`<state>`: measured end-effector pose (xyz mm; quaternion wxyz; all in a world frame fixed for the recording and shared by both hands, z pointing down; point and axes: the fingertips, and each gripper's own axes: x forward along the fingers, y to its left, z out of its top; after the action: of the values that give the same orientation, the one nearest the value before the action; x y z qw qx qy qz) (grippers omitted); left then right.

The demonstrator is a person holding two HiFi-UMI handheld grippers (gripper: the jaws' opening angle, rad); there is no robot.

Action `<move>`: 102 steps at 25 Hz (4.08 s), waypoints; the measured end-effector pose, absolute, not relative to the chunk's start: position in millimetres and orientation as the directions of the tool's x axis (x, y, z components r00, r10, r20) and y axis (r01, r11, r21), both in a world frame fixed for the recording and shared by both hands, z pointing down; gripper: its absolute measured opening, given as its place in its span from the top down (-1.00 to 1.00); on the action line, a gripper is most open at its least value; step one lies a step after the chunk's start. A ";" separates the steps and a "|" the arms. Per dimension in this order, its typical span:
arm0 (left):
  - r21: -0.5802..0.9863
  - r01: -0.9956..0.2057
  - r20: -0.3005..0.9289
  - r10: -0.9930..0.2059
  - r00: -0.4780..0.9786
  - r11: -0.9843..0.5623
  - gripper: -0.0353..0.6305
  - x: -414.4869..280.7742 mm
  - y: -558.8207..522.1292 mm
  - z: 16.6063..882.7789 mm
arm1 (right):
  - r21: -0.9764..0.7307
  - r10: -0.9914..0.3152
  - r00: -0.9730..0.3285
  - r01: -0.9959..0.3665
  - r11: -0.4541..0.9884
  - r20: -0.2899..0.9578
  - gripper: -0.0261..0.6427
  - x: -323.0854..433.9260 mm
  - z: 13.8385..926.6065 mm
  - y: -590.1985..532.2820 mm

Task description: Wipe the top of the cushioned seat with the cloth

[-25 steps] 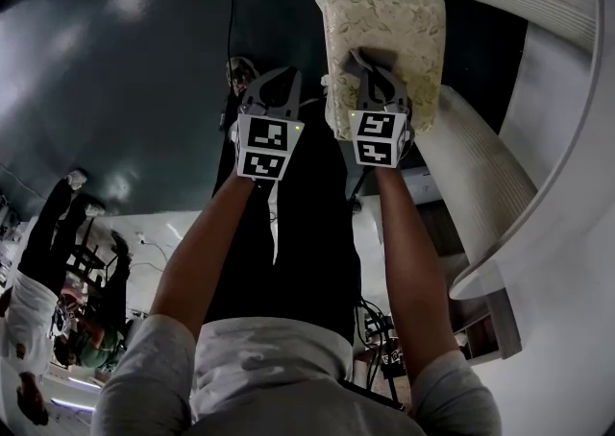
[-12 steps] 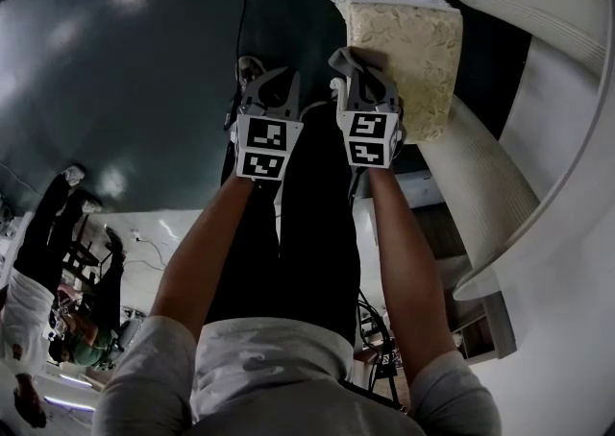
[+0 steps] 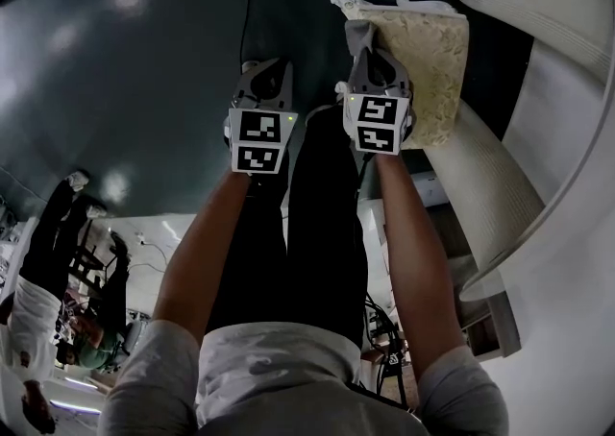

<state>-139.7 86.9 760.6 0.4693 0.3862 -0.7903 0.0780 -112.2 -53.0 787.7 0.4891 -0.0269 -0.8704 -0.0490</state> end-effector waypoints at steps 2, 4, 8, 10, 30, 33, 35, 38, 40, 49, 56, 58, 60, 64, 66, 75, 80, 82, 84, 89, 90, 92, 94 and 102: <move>0.235 -0.687 0.799 -0.539 -0.266 0.688 0.84 -145.2 84.8 759.0 | 0.062 -0.010 -0.521 0.082 0.995 0.853 0.88 -117.9 788.8 -59.1; 0.234 -0.689 0.798 -0.540 -0.266 0.686 0.84 -148.2 82.6 759.7 | 0.075 -0.015 -0.520 0.094 0.993 0.854 0.88 -122.9 790.0 -63.4; 0.234 -0.690 0.802 -0.537 -0.261 0.685 0.84 -148.1 78.5 762.1 | 0.085 -0.020 -0.519 0.103 0.991 0.854 0.88 -125.7 791.8 -68.8; 0.235 -0.694 0.804 -0.537 -0.256 0.681 0.84 -145.3 73.3 761.4 | 0.088 -0.022 -0.522 0.103 0.991 0.853 0.88 -124.6 790.3 -72.4; 0.247 -0.742 0.808 -0.555 -0.198 0.623 0.84 -112.4 -4.7 766.2 | 0.114 -0.078 -0.527 0.036 0.993 0.846 0.88 -99.6 794.1 -159.1; 0.248 -0.747 0.808 -0.557 -0.191 0.617 0.84 -109.1 -14.4 765.9 | 0.111 -0.082 -0.523 0.024 0.994 0.849 0.88 -97.4 794.4 -171.6; 0.247 -0.749 0.809 -0.557 -0.191 0.615 0.84 -108.5 -20.1 765.4 | 0.111 -0.088 -0.526 0.012 0.994 0.846 0.88 -97.1 794.1 -180.0; 0.245 -0.749 0.810 -0.554 -0.190 0.615 0.84 -107.9 -27.9 764.5 | 0.112 -0.096 -0.526 -0.001 0.994 0.845 0.88 -95.7 792.7 -191.9; 0.244 -0.749 0.812 -0.552 -0.190 0.616 0.84 -107.9 -32.7 763.6 | 0.106 -0.099 -0.524 -0.018 0.994 0.846 0.88 -94.0 792.1 -198.5; 0.243 -0.756 0.815 -0.551 -0.181 0.607 0.84 -102.8 -56.7 761.1 | 0.115 -0.124 -0.516 -0.050 0.992 0.847 0.88 -88.5 791.1 -232.3; 0.242 -0.765 0.814 -0.554 -0.174 0.596 0.84 -97.1 -74.6 762.3 | 0.120 -0.148 -0.513 -0.087 0.989 0.845 0.88 -83.1 793.7 -255.2; 0.242 -0.767 0.815 -0.553 -0.171 0.594 0.84 -95.7 -77.8 762.9 | 0.124 -0.160 -0.509 -0.104 0.987 0.846 0.88 -80.8 794.5 -261.3; 0.240 -0.768 0.817 -0.550 -0.170 0.594 0.84 -94.9 -80.5 761.1 | 0.126 -0.170 -0.501 -0.122 0.985 0.848 0.88 -77.3 793.6 -268.6; 0.232 -0.772 0.819 -0.547 -0.174 0.592 0.84 -99.3 -87.2 743.4 | 0.131 -0.187 -0.487 -0.146 0.981 0.853 0.88 -76.1 779.6 -282.8; 0.231 -0.774 0.817 -0.550 -0.175 0.590 0.84 -101.4 -90.6 735.3 | 0.130 -0.196 -0.485 -0.167 0.977 0.852 0.88 -76.3 772.1 -287.9; 0.198 -0.788 0.809 -0.551 -0.204 0.582 0.84 -114.6 -100.8 704.4 | 0.100 -0.226 -0.543 -0.250 0.963 0.809 0.88 -84.1 732.7 -292.6; 0.188 -0.806 0.809 -0.554 -0.196 0.561 0.84 -111.5 -104.6 689.2 | 0.042 -0.205 -0.592 -0.278 0.960 0.779 0.88 -79.0 706.7 -270.5; 0.182 -0.822 0.805 -0.562 -0.191 0.540 0.84 -109.9 -109.5 685.2 | 0.010 -0.181 -0.611 -0.271 0.962 0.770 0.88 -76.4 701.7 -257.5; 0.177 -0.837 0.798 -0.574 -0.186 0.518 0.84 -110.2 -117.0 672.2 | -0.016 -0.158 -0.630 -0.261 0.965 0.760 0.88 -74.7 688.7 -248.4; 0.175 -0.862 0.757 -0.624 -0.191 0.476 0.84 -126.0 -134.6 617.3 | -0.038 -0.132 -0.659 -0.238 0.971 0.740 0.88 -79.3 637.2 -233.6; 0.177 -0.870 0.749 -0.636 -0.184 0.460 0.84 -131.2 -136.9 607.9 | -0.038 -0.141 -0.662 -0.248 0.968 0.736 0.88 -81.2 626.1 -231.2; 0.195 -0.884 0.735 -0.661 -0.154 0.424 0.84 -139.5 -142.9 592.9 | -0.039 -0.172 -0.664 -0.290 0.956 0.728 0.88 -83.1 603.9 -229.3; 0.217 -0.900 0.719 -0.685 -0.114 0.377 0.84 -144.8 -152.5 580.2 | -0.034 -0.221 -0.656 -0.353 0.935 0.722 0.88 -82.0 584.7 -232.7; 0.252 -0.961 0.680 -0.728 0.089 0.117 0.84 -157.3 -136.2 529.3 | -0.019 -0.466 -0.553 -0.658 0.753 0.690 0.88 -69.2 524.0 -207.8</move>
<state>-157.3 -136.2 529.3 0.3597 0.6444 -0.6551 0.1618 -69.2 -207.8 524.0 0.3450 0.3231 -0.8702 0.1388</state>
